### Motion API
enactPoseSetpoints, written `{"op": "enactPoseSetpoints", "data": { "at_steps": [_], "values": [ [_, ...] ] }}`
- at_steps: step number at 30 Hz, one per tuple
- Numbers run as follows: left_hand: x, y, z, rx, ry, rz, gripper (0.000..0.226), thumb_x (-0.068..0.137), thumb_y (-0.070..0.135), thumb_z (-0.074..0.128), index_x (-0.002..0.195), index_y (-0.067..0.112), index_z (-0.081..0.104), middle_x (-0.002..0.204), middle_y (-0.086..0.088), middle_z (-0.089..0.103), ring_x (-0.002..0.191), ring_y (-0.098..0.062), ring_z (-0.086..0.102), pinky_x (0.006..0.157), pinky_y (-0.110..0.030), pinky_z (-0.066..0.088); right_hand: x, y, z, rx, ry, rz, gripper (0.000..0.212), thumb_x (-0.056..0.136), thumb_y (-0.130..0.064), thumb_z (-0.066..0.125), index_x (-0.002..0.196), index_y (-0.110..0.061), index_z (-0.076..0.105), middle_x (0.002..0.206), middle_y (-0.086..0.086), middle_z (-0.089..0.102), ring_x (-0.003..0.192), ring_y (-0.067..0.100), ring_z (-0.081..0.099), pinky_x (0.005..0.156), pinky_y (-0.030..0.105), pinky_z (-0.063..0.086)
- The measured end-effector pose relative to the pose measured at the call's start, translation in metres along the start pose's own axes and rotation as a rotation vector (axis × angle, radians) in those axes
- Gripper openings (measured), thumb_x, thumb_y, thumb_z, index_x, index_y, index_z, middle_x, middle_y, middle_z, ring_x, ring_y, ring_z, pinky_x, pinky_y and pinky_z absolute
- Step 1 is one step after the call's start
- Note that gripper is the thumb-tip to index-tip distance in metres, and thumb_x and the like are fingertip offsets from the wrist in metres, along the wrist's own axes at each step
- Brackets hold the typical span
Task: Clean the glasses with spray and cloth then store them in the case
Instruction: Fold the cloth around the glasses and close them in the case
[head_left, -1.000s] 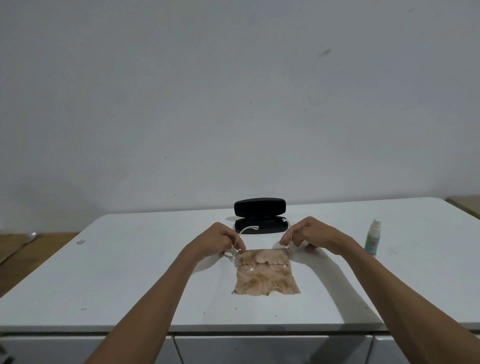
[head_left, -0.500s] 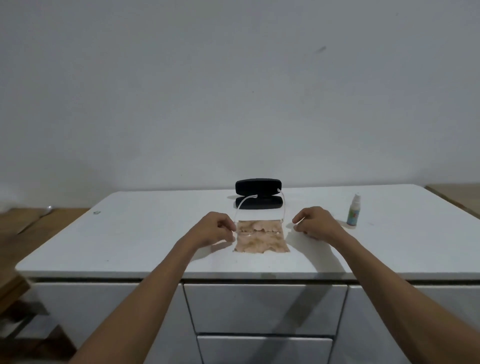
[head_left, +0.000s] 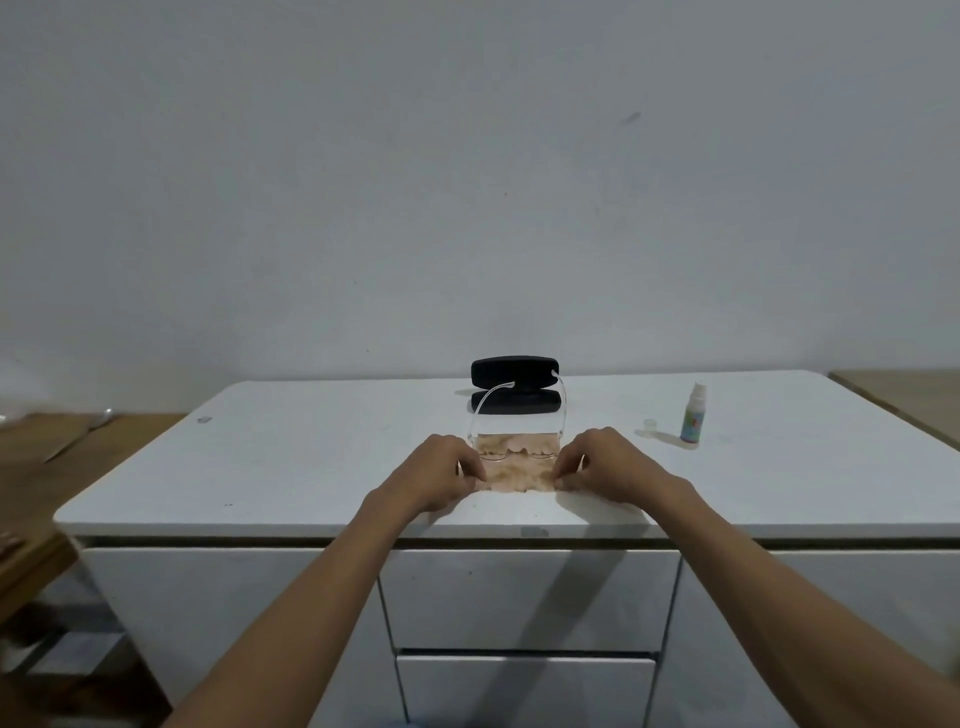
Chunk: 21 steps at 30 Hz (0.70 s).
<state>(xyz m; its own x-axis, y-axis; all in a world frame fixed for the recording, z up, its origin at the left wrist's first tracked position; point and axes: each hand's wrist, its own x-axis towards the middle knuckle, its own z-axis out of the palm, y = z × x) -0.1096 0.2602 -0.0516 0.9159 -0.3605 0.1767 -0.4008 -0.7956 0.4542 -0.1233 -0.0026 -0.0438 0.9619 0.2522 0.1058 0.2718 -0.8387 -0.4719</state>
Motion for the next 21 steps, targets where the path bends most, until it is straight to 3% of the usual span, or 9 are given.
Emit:
{"op": "enactPoseSetpoints", "data": {
  "at_steps": [3,8,11,14,17,21],
  "values": [
    [0.002,-0.001,0.004,0.038,0.032,0.043,0.009,0.088,0.02,0.071,0.09,0.02,0.08,0.093,0.006,0.073,0.08,-0.007,0.061,0.075,-0.024,0.05,0.003,0.001,0.004,-0.03,0.032,-0.017,0.005,0.088,-0.024,0.076,0.09,-0.024,0.08,0.084,-0.013,0.07,0.078,0.005,0.063,0.07,0.02,0.046],
    [0.018,-0.004,0.008,-0.207,0.198,-0.054,0.006,0.083,0.019,0.074,0.08,0.022,0.079,0.08,0.008,0.072,0.074,-0.008,0.064,0.069,-0.025,0.051,0.012,0.008,0.003,0.038,0.172,0.009,0.008,0.091,-0.026,0.071,0.085,-0.024,0.076,0.081,-0.012,0.065,0.076,0.007,0.059,0.064,0.023,0.042],
    [0.03,-0.002,0.009,-0.377,0.311,-0.135,0.008,0.081,0.012,0.077,0.076,0.018,0.079,0.072,0.005,0.073,0.064,-0.002,0.063,0.062,-0.017,0.049,0.022,0.008,0.004,0.047,0.276,0.044,0.009,0.089,-0.027,0.069,0.084,-0.026,0.076,0.069,-0.011,0.064,0.066,0.005,0.057,0.058,0.024,0.039],
    [0.041,-0.003,0.011,-0.435,0.407,-0.213,0.01,0.078,0.012,0.079,0.071,0.019,0.078,0.067,0.005,0.073,0.065,-0.007,0.068,0.066,-0.028,0.056,0.034,0.005,0.006,0.04,0.357,0.095,0.009,0.09,-0.029,0.069,0.084,-0.027,0.075,0.055,-0.01,0.059,0.06,0.006,0.057,0.053,0.026,0.036],
    [0.05,-0.005,0.016,-0.417,0.432,-0.281,0.015,0.074,0.012,0.077,0.064,0.022,0.074,0.058,0.008,0.07,0.061,-0.011,0.067,0.067,-0.036,0.059,0.046,0.001,0.01,-0.01,0.394,0.125,0.011,0.091,-0.031,0.066,0.087,-0.026,0.074,0.063,-0.006,0.064,0.069,0.018,0.064,0.055,0.029,0.042],
    [0.056,-0.004,0.025,-0.381,0.438,-0.34,0.013,0.069,0.013,0.072,0.06,0.023,0.071,0.06,0.008,0.071,0.067,-0.013,0.07,0.067,-0.036,0.06,0.059,-0.003,0.021,-0.123,0.398,0.172,0.018,0.092,-0.032,0.062,0.097,-0.024,0.077,0.086,0.006,0.073,0.083,0.028,0.069,0.068,0.033,0.05]
  ]
}}
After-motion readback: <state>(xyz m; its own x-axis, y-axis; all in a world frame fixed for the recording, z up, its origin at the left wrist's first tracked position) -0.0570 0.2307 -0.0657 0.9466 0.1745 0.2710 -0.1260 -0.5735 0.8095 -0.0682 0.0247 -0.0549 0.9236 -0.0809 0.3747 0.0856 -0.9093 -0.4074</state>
